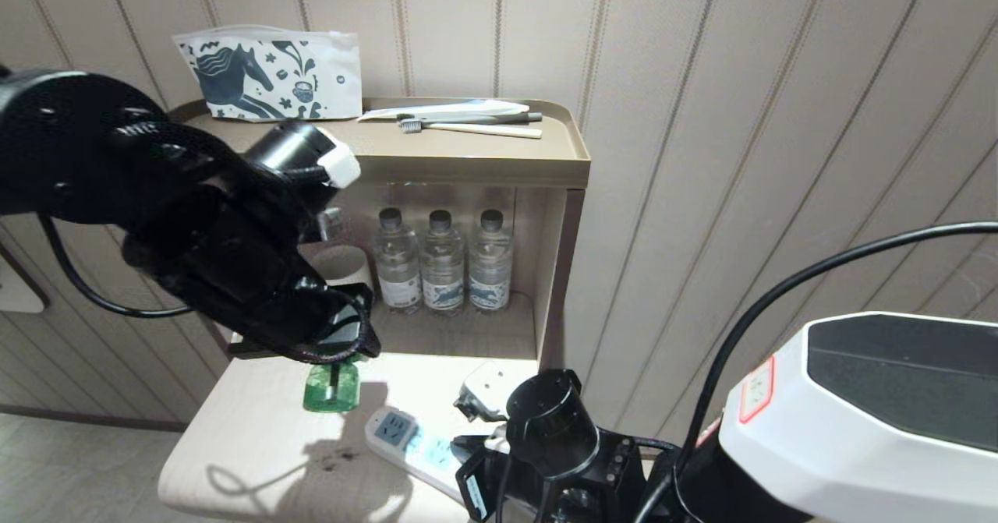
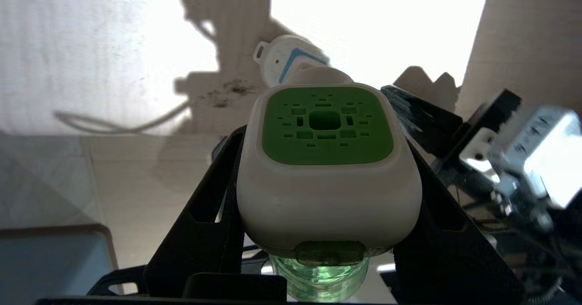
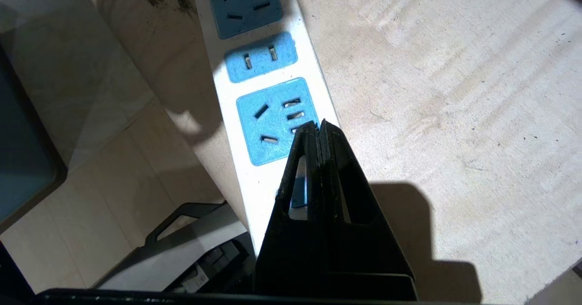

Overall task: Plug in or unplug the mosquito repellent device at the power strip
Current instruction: Place the mosquito repellent liquid on the table

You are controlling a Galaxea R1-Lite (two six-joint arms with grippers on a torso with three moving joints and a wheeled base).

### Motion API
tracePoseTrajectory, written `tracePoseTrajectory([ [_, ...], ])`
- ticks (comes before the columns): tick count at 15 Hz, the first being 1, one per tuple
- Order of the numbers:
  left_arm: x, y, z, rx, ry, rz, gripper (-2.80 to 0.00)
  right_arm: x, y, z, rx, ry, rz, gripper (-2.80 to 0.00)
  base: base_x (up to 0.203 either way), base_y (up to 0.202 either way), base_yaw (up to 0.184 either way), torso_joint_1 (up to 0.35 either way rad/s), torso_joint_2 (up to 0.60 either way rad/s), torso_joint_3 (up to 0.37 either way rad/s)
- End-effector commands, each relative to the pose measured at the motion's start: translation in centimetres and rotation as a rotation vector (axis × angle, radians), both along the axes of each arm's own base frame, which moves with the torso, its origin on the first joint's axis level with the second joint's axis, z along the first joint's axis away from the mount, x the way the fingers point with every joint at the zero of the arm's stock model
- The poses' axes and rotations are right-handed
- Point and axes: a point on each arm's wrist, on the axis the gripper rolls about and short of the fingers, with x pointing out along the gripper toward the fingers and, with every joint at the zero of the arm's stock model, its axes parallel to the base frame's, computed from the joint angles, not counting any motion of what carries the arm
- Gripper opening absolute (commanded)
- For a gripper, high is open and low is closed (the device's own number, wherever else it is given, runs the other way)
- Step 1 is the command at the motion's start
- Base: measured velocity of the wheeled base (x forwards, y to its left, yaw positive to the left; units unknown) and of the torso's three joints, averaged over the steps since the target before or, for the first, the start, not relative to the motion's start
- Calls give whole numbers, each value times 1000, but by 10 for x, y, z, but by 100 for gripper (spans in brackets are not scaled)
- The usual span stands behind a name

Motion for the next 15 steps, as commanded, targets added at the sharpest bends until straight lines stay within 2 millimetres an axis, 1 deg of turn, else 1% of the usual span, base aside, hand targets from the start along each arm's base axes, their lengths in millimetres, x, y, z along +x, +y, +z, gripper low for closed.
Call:
tracePoseTrajectory([
  [1, -27, 22, 30, -49, -90, 20, -280, -1, -1, 19, 49, -40, 0, -280, 0, 0, 0, 0, 0, 0],
  [2, -35, 34, 35, -43, -104, 46, -280, 0, 0, 25, 65, -56, -4, -280, 0, 0, 0, 0, 0, 0],
  [4, -47, 49, 30, -29, -100, 81, -280, 1, 1, 39, 99, -84, -8, -280, 0, 0, 0, 0, 0, 0],
  [6, -63, 61, 34, -53, -139, 90, -280, -2, -3, 59, 140, -118, -10, -280, 0, 0, 0, 0, 0, 0],
  [8, -81, 71, 40, -75, -180, 89, -280, -4, -12, 78, 175, -149, -19, -280, 0, 0, 0, 0, 0, 0],
  [10, -101, 82, 47, -94, -224, 88, -280, -11, -26, 98, 212, -181, -30, -280, 0, 0, 0, 0, 0, 0],
  [11, -116, 92, 51, -110, -263, 94, -280, -17, -38, 114, 241, -207, -40, -280, 0, 0, 0, 0, 0, 0],
  [13, -144, 113, 55, -121, -335, 135, -280, -30, -68, 143, 286, -253, -70, -280, 0, 0, 0, 0, 0, 0],
  [14, -157, 123, 53, -106, -366, 165, -280, -38, -85, 156, 302, -274, -93, -280, 0, 0, 0, 0, 0, 0],
  [15, -164, 128, 49, -87, -380, 187, -280, -42, -99, 162, 301, -282, -118, -280, 0, 0, 0, 0, 0, 0],
])
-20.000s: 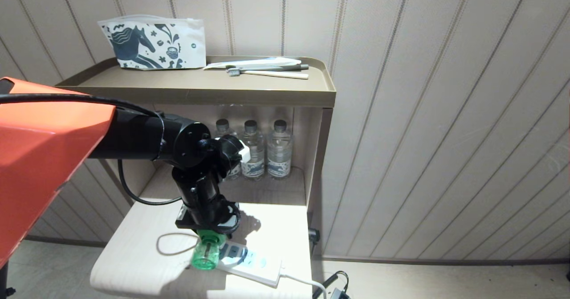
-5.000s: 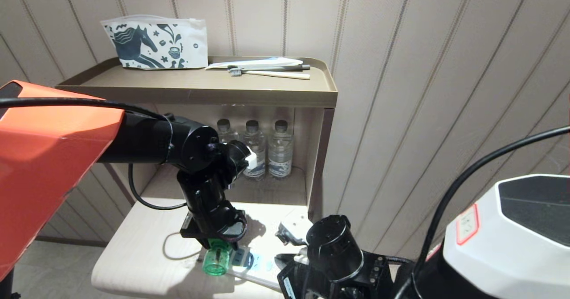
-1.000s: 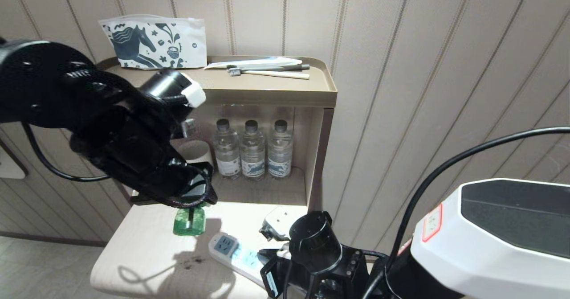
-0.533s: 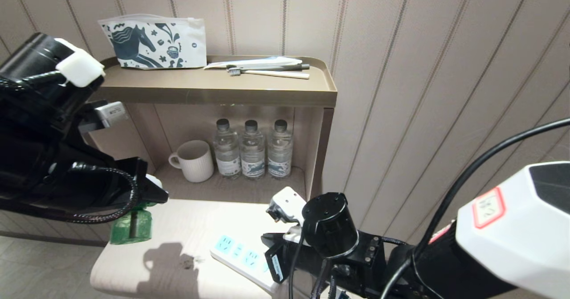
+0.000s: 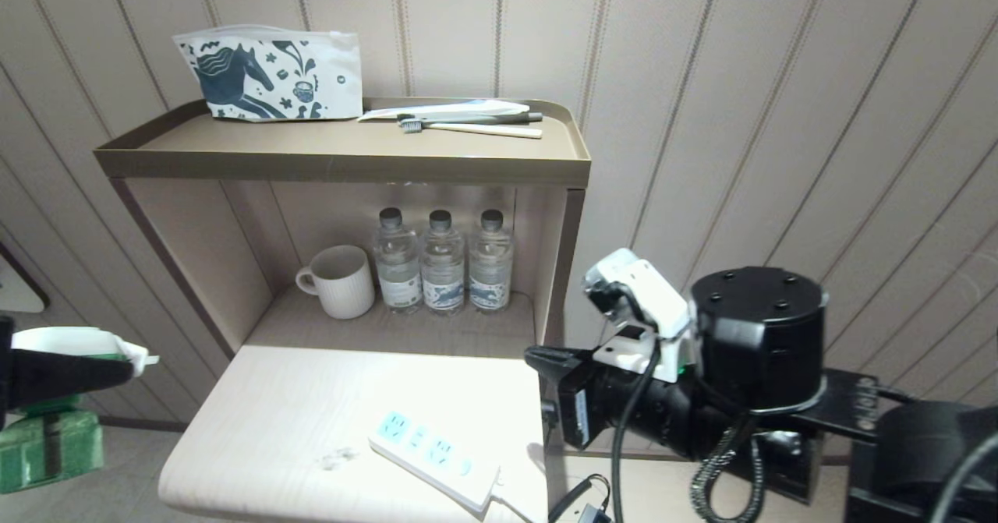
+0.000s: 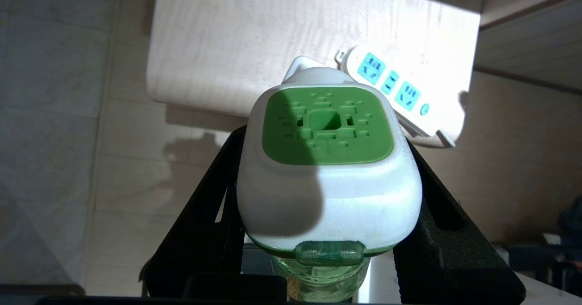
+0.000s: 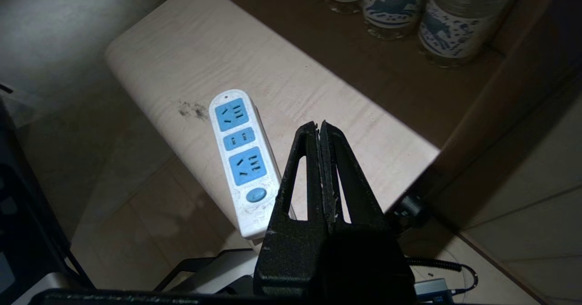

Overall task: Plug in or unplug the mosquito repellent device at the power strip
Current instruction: Place the mosquito repellent liquid on the table

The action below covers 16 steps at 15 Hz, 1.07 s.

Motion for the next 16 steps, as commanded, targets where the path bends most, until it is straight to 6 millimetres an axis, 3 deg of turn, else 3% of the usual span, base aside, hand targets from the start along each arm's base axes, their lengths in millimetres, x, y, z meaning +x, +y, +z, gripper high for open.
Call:
tracePoseTrajectory([
  [1, -35, 17, -1, -17, -84, 32, -280, -21, -38, 38, 88, -90, -48, -280, 0, 0, 0, 0, 0, 0],
  [2, -47, 23, -11, 1, -103, 38, -280, -32, -61, 52, 107, -116, -89, -280, 0, 0, 0, 0, 0, 0],
  [4, -49, 25, -38, 43, -127, 56, -280, -57, -104, 66, 116, -140, -181, -280, 0, 0, 0, 0, 0, 0],
  [7, -28, 19, -72, 73, -297, 110, -280, -102, -151, 64, 92, -126, -302, -280, 0, 0, 0, 0, 0, 0],
  [9, -15, 15, -83, 74, -490, 138, -280, -134, -178, 54, 63, -103, -437, -280, 0, 0, 0, 0, 0, 0],
  [14, 8, 7, -89, 91, -539, 161, -280, -207, -206, 9, 106, -225, -686, -280, 0, 0, 0, 0, 0, 0],
  [16, 21, 2, -87, 61, -596, 174, -280, -212, -207, -21, 89, -195, -778, -280, 0, 0, 0, 0, 0, 0],
])
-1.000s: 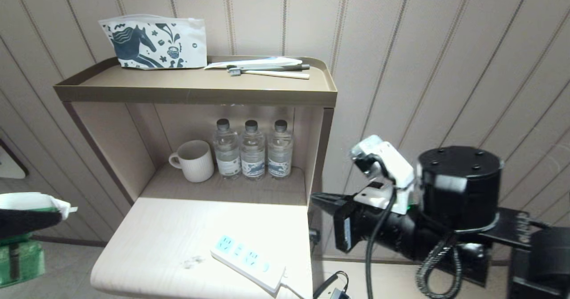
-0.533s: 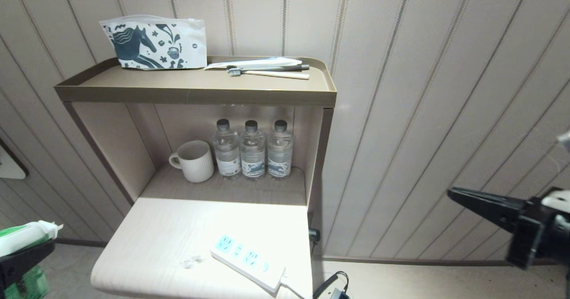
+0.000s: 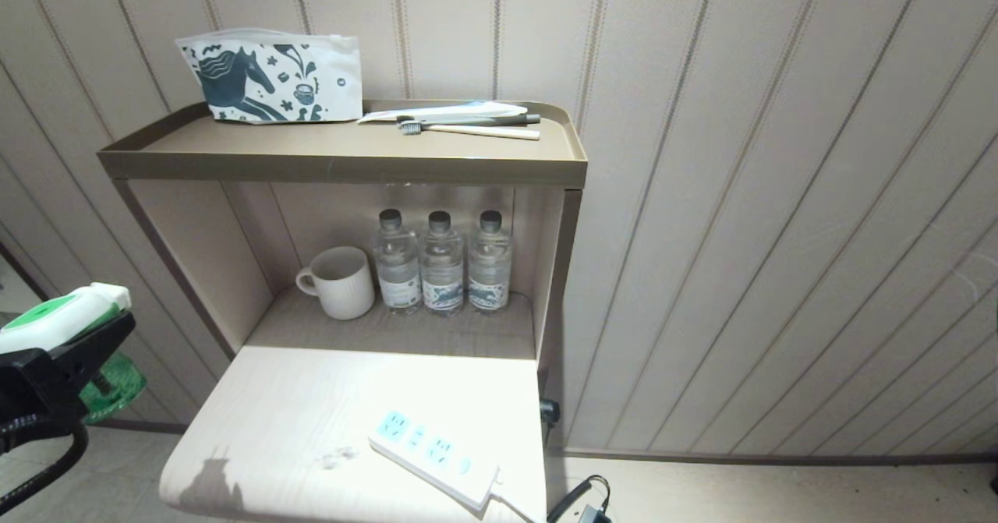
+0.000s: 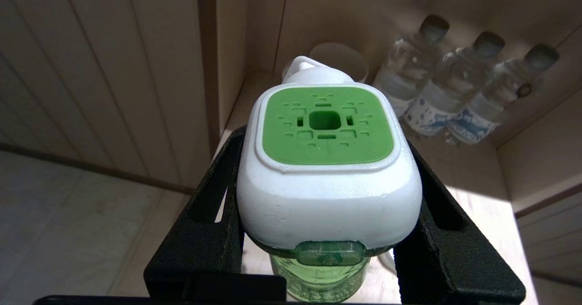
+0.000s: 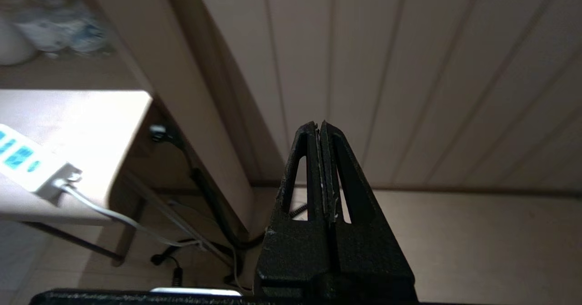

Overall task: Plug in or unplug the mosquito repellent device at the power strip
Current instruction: Place the mosquito repellent liquid on the table

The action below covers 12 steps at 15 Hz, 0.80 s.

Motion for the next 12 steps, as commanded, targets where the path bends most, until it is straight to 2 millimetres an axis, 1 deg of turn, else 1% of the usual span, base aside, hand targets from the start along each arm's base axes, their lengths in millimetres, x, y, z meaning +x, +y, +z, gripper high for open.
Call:
tracePoseTrajectory([
  [1, 15, -6, -6, 4, 18, 4, -280, -11, -2, -22, 0, -21, -74, -280, 0, 0, 0, 0, 0, 0],
  [2, 24, -9, -10, 5, 33, 8, -280, -8, -3, -31, -11, -3, -112, -280, 0, 0, 0, 0, 0, 0],
  [4, 37, -14, -16, -10, 44, 23, -280, -7, -5, -39, -37, 13, -243, -280, 0, 0, 0, 0, 0, 0],
  [6, 40, -15, -17, -26, 41, 24, -280, -7, -6, -44, 5, 33, -276, -280, 0, 0, 0, 0, 0, 0],
  [7, 41, -15, -16, -28, 39, 23, -280, -7, -6, -47, 4, 60, -287, -280, 0, 0, 0, 0, 0, 0],
  [10, 47, -18, -20, -29, 40, 17, -280, -9, -2, -49, -32, 124, -407, -280, 0, 0, 0, 0, 0, 0],
  [11, 49, -19, -23, -28, 47, 11, -280, -8, -1, -50, -42, 135, -372, -280, 0, 0, 0, 0, 0, 0],
  [12, 51, -20, -25, -29, 46, 6, -280, -6, 0, -48, -43, 96, -314, -280, 0, 0, 0, 0, 0, 0],
])
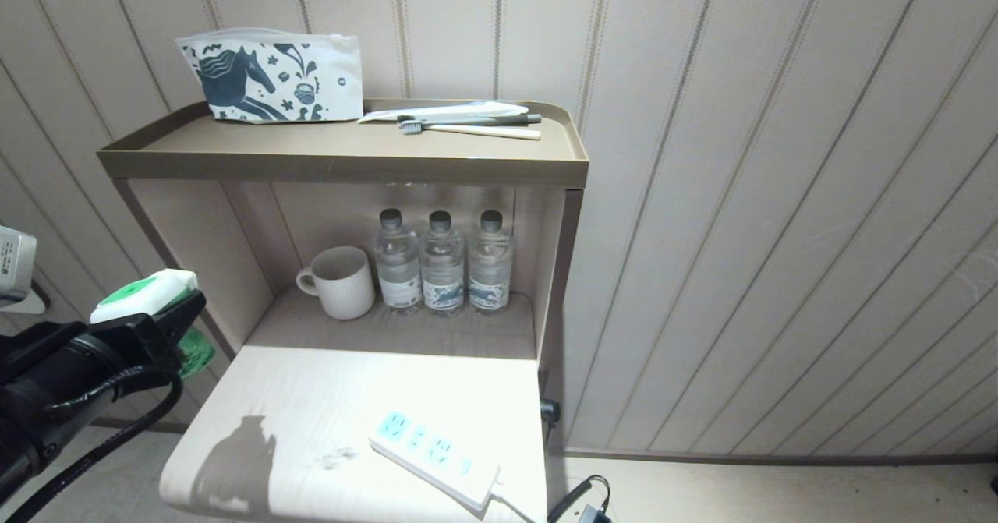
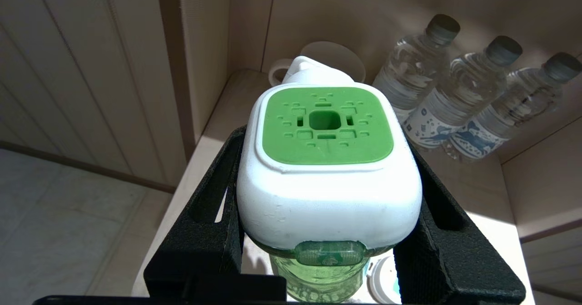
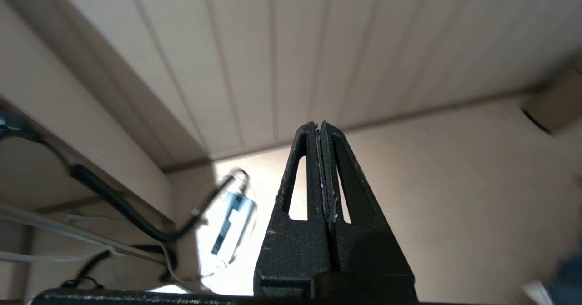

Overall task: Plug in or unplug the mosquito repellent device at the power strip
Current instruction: Place the mosquito repellent liquid on the table

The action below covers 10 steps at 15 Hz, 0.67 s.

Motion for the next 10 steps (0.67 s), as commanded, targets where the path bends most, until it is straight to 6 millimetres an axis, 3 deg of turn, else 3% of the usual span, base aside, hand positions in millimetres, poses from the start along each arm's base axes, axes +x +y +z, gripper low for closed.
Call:
tracePoseTrajectory([
  [1, 6, -2, -5, 7, 21, 2, -280, 4, 2, 2, -7, -74, 82, -280, 0, 0, 0, 0, 0, 0],
  [3, 7, -3, -3, 3, 3, 1, -280, 9, 5, -8, -69, -130, 265, -280, 0, 0, 0, 0, 0, 0],
  [5, 7, -3, 0, 3, -8, 1, -280, 10, 6, -19, -144, -109, 314, -280, 0, 0, 0, 0, 0, 0],
  [10, 8, -3, 12, -7, -53, 1, -280, 9, 8, -15, -127, -172, 515, -280, 0, 0, 0, 0, 0, 0],
])
